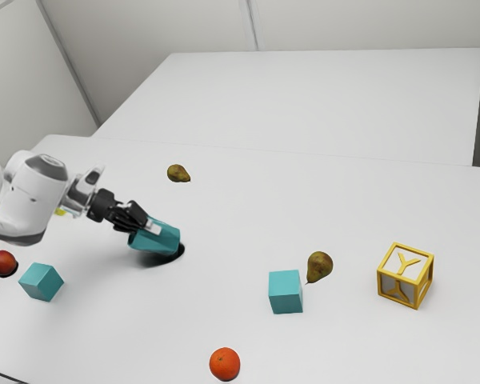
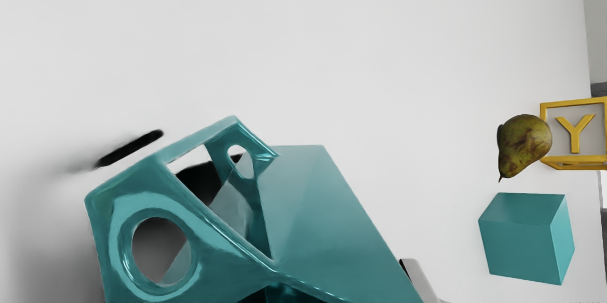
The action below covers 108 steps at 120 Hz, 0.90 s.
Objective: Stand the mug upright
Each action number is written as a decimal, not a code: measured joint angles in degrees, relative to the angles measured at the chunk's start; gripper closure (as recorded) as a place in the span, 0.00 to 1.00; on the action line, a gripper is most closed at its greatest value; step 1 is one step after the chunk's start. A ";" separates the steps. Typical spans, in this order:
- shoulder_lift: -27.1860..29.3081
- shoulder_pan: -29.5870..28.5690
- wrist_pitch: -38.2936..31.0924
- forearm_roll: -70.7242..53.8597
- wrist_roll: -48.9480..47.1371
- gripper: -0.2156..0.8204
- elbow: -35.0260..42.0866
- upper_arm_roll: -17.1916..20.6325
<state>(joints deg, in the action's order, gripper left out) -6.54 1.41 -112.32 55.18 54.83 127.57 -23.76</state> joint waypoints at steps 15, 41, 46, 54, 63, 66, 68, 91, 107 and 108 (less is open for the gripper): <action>2.13 0.09 -1.79 -3.75 -0.07 0.95 -0.87 2.47; 3.62 -0.10 -4.70 -19.47 -3.89 0.96 -5.83 11.37; 3.72 0.35 -5.02 -23.66 -5.25 0.96 -6.54 12.96; 3.82 0.85 -5.42 -29.97 -7.68 0.96 -7.53 15.71; 3.84 1.41 -5.62 -36.51 -10.73 0.96 -7.97 18.50; 3.85 1.66 -5.59 -38.58 -11.77 0.96 -8.16 19.29; 3.85 1.89 -5.56 -39.81 -12.46 0.96 -8.28 19.71; 1.72 3.85 -5.72 -48.84 -19.23 0.96 -10.28 21.53; -0.56 3.28 -6.12 -50.95 -22.84 0.96 -11.17 21.56; -0.68 3.31 -6.14 -51.04 -23.04 0.96 -11.20 21.56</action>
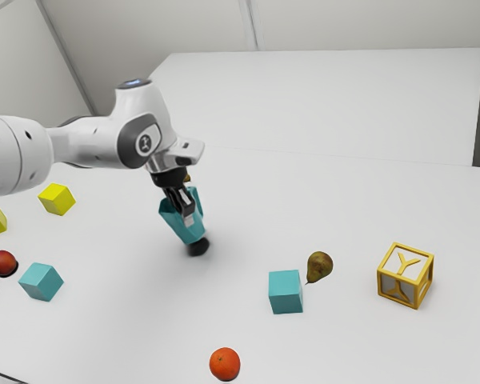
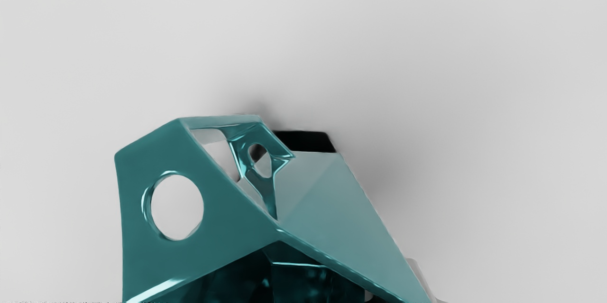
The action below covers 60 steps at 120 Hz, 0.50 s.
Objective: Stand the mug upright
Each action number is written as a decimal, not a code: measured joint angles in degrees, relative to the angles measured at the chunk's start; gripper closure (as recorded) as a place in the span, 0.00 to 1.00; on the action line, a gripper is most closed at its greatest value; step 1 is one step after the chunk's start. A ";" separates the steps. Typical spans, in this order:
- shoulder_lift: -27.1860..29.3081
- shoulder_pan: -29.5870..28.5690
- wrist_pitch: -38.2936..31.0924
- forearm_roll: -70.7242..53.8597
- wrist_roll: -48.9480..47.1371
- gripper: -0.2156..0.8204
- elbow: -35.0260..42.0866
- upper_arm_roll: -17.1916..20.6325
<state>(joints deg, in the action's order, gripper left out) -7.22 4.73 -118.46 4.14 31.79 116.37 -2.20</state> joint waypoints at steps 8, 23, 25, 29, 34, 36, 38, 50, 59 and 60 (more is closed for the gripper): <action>-0.82 0.43 -0.18 -0.78 -1.54 0.96 -0.11 0.00; -1.75 0.91 -0.78 -1.85 -4.11 0.96 0.01 0.01; -1.84 0.95 -0.87 -1.93 -4.41 0.96 0.05 0.01; -2.00 0.98 -1.05 -2.07 -5.01 0.96 0.16 0.01; -2.11 0.99 -1.26 -2.19 -5.71 0.96 0.29 0.01; -2.14 1.00 -1.35 -2.23 -5.98 0.96 0.34 0.01; -2.17 1.00 -1.44 -2.27 -6.24 0.96 0.39 0.01; -2.20 1.11 -1.92 -2.45 -7.73 0.96 0.64 0.00; -2.17 1.16 -2.16 -2.51 -8.72 0.96 0.74 0.01; -2.17 1.17 -2.18 -2.51 -8.82 0.96 0.75 0.00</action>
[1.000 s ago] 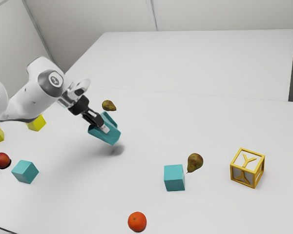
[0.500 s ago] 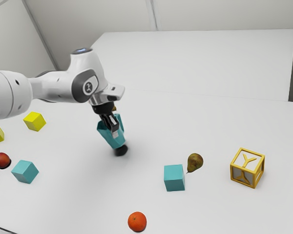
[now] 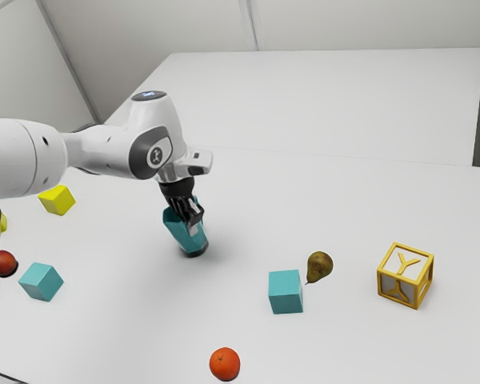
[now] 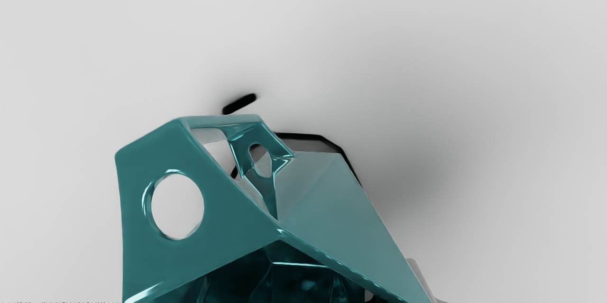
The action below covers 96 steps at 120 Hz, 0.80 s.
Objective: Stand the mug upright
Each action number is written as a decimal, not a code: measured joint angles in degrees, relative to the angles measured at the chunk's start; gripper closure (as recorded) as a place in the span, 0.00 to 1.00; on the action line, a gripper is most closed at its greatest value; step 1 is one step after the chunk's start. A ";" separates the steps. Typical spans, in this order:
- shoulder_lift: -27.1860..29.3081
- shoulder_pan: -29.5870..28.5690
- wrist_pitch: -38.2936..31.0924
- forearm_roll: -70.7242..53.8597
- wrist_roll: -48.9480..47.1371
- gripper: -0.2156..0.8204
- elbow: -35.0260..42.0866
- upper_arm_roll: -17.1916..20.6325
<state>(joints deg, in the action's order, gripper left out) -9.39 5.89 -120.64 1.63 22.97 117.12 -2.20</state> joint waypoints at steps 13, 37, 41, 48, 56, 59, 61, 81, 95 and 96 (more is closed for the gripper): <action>0.02 0.00 -0.16 0.10 -1.12 0.90 0.14 0.00; 0.07 0.00 -0.38 0.27 -2.71 0.72 0.40 0.00; 0.06 0.00 -0.47 0.30 -2.93 0.68 0.41 0.00; 0.09 0.00 -0.62 0.33 -3.28 0.61 0.41 0.00; 0.16 0.15 -0.75 0.40 -3.65 0.51 0.41 0.00; 0.18 0.21 -0.78 0.45 -3.78 0.48 0.41 0.00; 0.21 0.23 -0.81 0.50 -3.87 0.46 0.44 0.00; 2.36 0.79 -0.63 0.99 -4.54 0.32 0.86 0.16; 5.91 1.53 0.47 1.75 -4.93 0.27 0.71 0.25; 6.13 1.57 0.60 1.83 -4.96 0.27 0.63 0.25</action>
<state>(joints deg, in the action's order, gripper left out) -3.26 7.46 -120.04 3.46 18.01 117.74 -1.94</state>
